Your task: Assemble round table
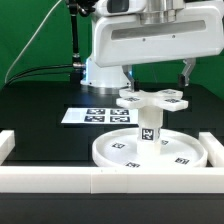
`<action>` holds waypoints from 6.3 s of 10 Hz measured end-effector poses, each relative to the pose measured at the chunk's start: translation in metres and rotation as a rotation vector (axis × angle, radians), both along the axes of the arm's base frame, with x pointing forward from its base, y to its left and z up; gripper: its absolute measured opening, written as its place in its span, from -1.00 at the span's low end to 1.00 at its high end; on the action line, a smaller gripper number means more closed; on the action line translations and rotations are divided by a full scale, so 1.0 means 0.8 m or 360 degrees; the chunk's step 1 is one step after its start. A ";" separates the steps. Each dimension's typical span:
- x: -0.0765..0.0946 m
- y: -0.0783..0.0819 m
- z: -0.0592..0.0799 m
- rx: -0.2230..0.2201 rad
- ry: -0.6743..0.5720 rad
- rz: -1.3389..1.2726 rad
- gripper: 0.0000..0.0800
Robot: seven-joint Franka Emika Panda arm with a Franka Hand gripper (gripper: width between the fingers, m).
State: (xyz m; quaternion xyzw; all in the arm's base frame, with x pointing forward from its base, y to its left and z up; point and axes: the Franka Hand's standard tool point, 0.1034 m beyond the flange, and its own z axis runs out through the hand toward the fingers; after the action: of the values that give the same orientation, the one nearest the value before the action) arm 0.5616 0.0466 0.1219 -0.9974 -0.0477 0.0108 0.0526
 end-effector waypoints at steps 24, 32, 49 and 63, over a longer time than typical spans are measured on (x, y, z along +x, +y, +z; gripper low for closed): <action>-0.009 -0.008 -0.024 -0.0145 -0.0099 0.2016 0.62; -0.009 -0.014 -0.024 -0.0146 -0.0096 0.1967 0.09; -0.015 -0.024 -0.025 -0.0080 0.0002 -0.0785 0.10; -0.006 -0.008 -0.026 0.0163 0.0160 -0.3017 0.10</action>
Offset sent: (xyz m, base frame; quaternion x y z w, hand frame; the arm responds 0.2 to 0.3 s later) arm -0.0038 0.0175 0.0035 0.0159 -0.0062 -0.2181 0.9758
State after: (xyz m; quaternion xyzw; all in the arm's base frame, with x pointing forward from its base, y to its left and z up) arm 0.5567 0.0402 0.1011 -0.6157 0.7833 0.0043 0.0852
